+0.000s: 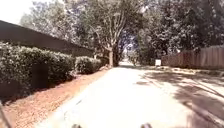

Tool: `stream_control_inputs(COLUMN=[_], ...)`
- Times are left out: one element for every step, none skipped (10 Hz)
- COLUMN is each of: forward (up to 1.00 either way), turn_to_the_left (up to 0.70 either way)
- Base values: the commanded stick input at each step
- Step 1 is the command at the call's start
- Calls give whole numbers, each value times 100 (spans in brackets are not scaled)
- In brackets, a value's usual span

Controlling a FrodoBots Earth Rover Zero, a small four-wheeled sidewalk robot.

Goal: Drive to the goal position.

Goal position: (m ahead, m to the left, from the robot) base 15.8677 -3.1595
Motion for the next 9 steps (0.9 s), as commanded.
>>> stream_control_inputs(forward=[70,70,70,70,70,70,70,70,70], turn_to_the_left=[-32,-24,-17,-9,-1,-14,-30,-31,-24])
